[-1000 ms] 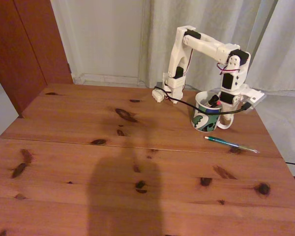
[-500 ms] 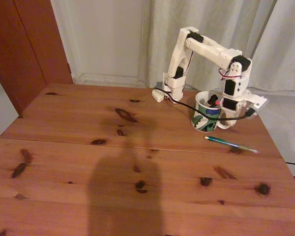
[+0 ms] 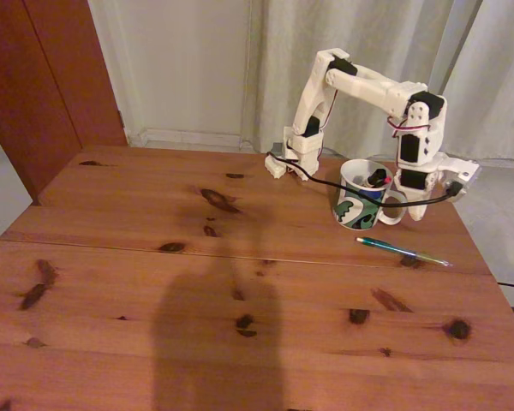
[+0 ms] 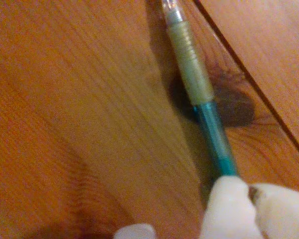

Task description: Clean up the desk and place the pens and markers into the cup

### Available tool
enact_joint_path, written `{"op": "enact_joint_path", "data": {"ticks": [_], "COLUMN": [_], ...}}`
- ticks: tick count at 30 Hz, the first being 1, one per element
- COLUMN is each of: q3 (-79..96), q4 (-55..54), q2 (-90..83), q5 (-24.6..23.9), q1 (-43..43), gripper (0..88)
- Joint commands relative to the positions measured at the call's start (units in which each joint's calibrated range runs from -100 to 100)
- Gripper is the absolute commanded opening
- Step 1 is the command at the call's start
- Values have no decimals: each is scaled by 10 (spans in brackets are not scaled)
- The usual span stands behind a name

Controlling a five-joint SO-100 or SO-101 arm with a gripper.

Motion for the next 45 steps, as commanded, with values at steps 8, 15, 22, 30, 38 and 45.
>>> {"op": "enact_joint_path", "data": {"ticks": [8, 15, 22, 30, 38, 45], "q3": [-34, -31, -39, -46, -48, -40], "q4": [25, 72, 63, 27, 0, -8], "q2": [14, 15, 15, 36, 59, 82], "q5": [49, 69, 88, 88, 92, 92], "q1": [-16, -13, 12, 29, 69, 79], "gripper": [9, 9, 9, 9, 9, 8]}}
